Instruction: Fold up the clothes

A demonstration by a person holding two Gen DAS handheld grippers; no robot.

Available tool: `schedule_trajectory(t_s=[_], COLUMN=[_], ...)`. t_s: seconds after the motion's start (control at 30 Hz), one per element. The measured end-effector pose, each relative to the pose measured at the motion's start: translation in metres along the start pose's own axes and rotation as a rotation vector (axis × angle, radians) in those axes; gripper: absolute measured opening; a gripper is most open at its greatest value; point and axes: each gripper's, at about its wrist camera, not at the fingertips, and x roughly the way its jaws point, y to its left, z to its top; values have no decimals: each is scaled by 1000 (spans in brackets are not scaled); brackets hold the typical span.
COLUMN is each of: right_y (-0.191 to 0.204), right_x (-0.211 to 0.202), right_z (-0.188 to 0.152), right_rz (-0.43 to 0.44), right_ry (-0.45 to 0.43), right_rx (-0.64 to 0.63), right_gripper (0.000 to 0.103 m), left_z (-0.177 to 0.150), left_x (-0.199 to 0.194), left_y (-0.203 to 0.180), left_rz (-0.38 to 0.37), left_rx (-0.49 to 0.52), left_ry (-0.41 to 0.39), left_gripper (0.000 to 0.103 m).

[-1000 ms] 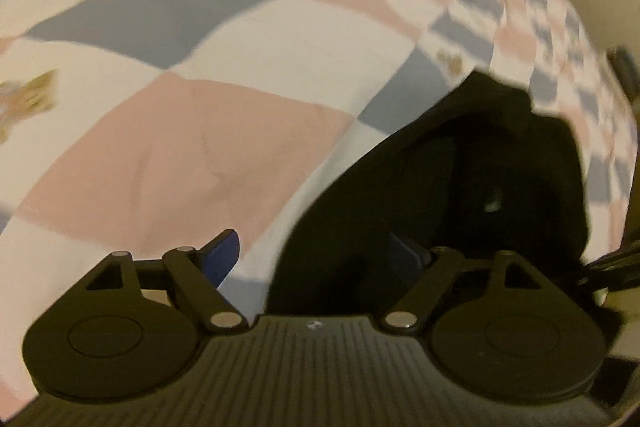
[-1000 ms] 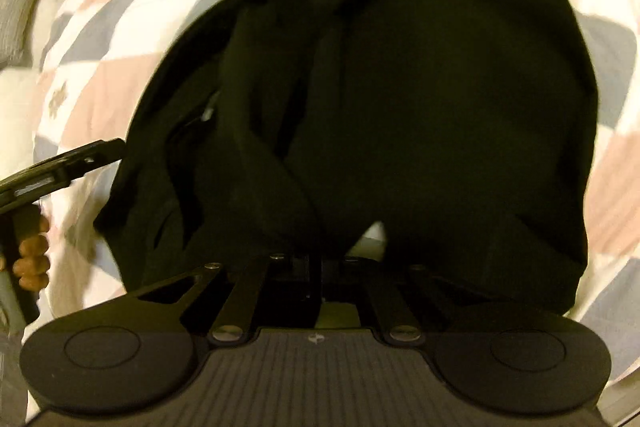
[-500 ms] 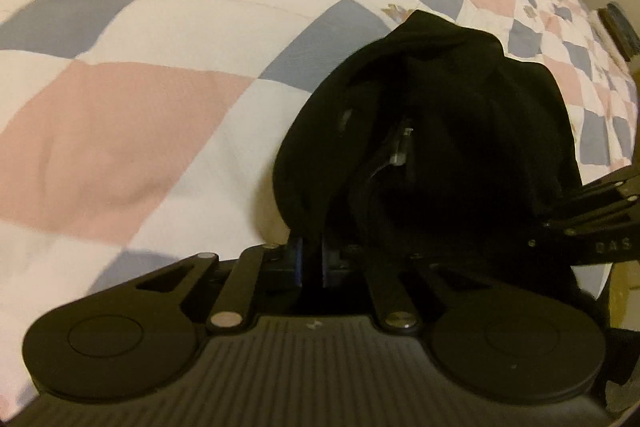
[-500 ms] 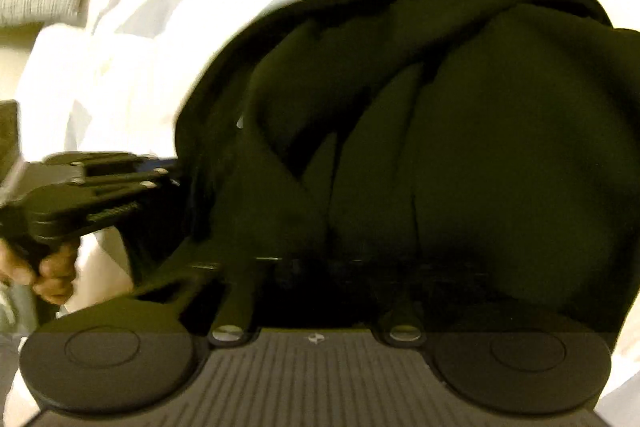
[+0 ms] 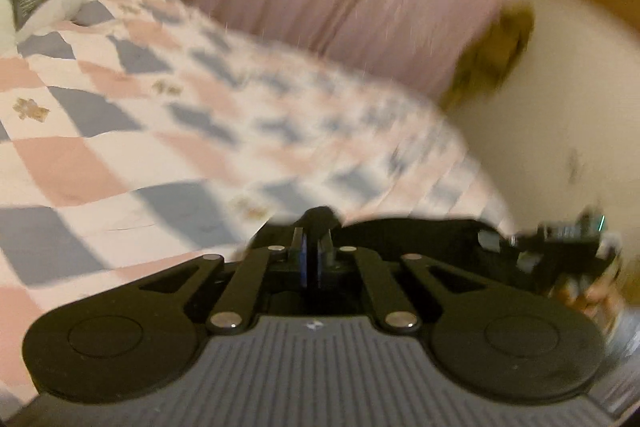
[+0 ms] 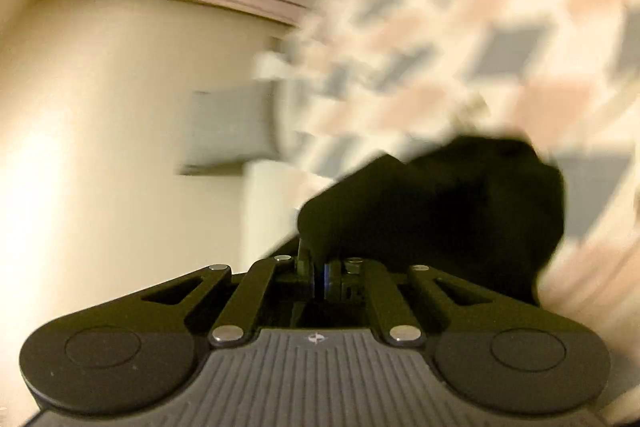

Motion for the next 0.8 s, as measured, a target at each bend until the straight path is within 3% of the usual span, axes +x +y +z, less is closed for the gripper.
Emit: schedule_trajectory(t_s=[0.13,0.23,0.37,0.47,0.57,0.7,0.8], right_y=[46,93,126,160,207,268,306], right_x=[-83,-92,-66,-25,20,49,31], right_z=[45,90,134,164,198,224,240], right_rz=[157,216,194,195,249,421,548], right_ry=[-73,-93,-76,-36,-2,22,18], right_rx=[-80,-133,-155,-163,-214,-296,-349], right_gripper=[5,5,5,5,5,5,5], left_z=[-3,3,28,61,101,136,127], left_x=[-21,-26,-34,-42,-70,-135,-167], left_y=[-40,-65,-81,-83,-103,-172,-242], left_rz=[-76,-103,-83,7,109,233,300], left_rx=[-166,-198,-164,-141,-107,20,97], left_ry=[-160,-232,-295,-331,-423,-617,-751], left_gripper=[2,2,2,2,2,2,2])
